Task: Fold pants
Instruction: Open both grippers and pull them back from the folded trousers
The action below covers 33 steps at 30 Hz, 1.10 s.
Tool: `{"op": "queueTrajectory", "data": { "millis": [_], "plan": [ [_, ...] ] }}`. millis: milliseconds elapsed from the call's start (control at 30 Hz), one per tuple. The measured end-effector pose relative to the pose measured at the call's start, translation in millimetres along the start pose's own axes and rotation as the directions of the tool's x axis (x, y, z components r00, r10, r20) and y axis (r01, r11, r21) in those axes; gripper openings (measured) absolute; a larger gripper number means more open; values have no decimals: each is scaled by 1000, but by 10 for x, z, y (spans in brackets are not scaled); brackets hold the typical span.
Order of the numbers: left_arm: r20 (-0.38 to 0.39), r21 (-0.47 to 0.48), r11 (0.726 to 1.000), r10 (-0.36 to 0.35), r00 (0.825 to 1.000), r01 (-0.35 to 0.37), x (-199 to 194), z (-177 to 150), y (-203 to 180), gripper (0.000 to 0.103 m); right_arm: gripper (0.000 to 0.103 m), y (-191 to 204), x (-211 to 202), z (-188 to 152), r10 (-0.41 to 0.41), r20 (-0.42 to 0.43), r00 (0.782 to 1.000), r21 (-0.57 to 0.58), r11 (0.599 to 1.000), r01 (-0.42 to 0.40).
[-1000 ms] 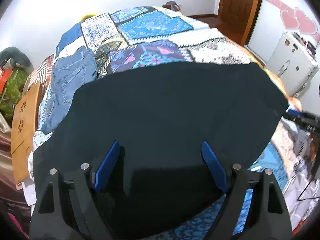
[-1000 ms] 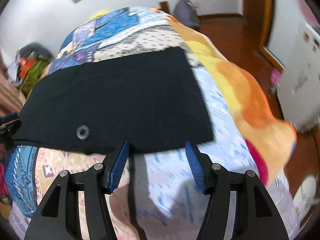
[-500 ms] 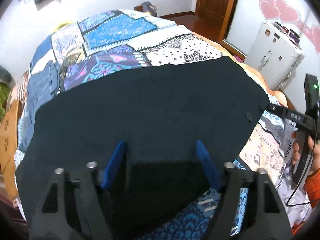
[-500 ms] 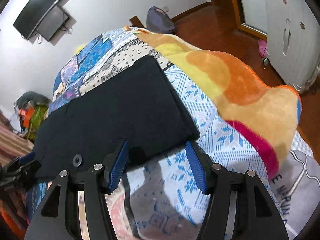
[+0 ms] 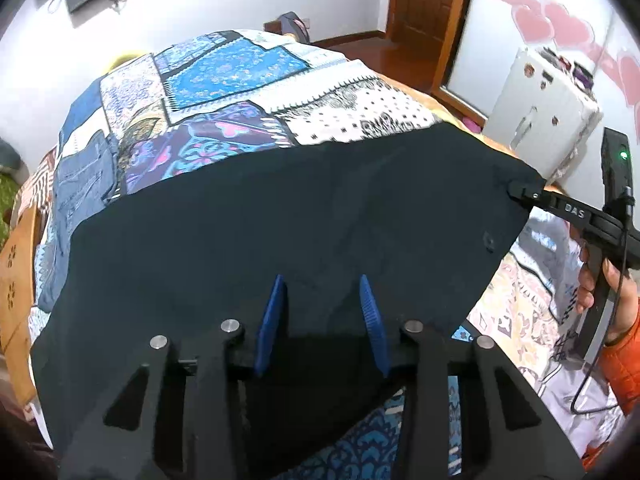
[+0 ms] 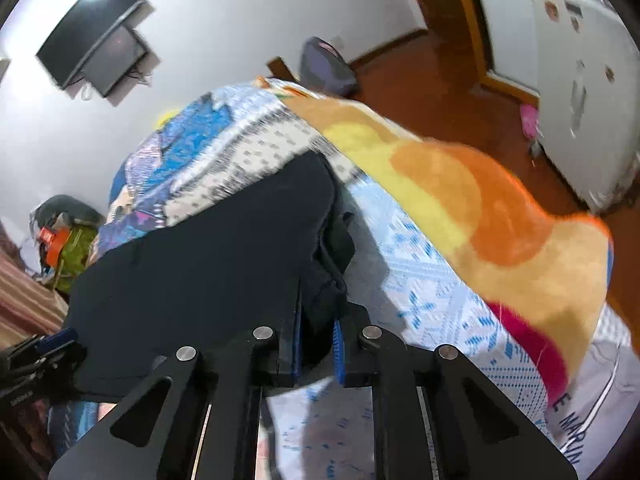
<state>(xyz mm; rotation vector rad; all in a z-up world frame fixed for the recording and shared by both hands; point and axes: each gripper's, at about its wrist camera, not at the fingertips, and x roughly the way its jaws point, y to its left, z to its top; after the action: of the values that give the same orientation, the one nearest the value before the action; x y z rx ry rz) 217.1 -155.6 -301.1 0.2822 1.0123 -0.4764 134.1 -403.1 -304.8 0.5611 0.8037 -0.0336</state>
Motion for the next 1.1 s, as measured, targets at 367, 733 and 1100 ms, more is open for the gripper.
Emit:
{"op": "queueTrajectory", "data": {
  "millis": [367, 733, 1100],
  "plan": [
    [184, -177, 983, 86, 979, -53, -801, -16, 676, 66, 11, 1059, -453, 440, 236, 89, 968, -212, 954, -213],
    [314, -402, 911, 231, 921, -91, -1581, -559, 1536, 77, 11, 2487, -2, 202, 408, -86, 909, -446, 800, -401],
    [235, -459, 879, 261, 936, -130, -1507, -978, 1823, 77, 19, 2977, 798, -911, 284, -405, 869, -538, 694, -478]
  ]
}}
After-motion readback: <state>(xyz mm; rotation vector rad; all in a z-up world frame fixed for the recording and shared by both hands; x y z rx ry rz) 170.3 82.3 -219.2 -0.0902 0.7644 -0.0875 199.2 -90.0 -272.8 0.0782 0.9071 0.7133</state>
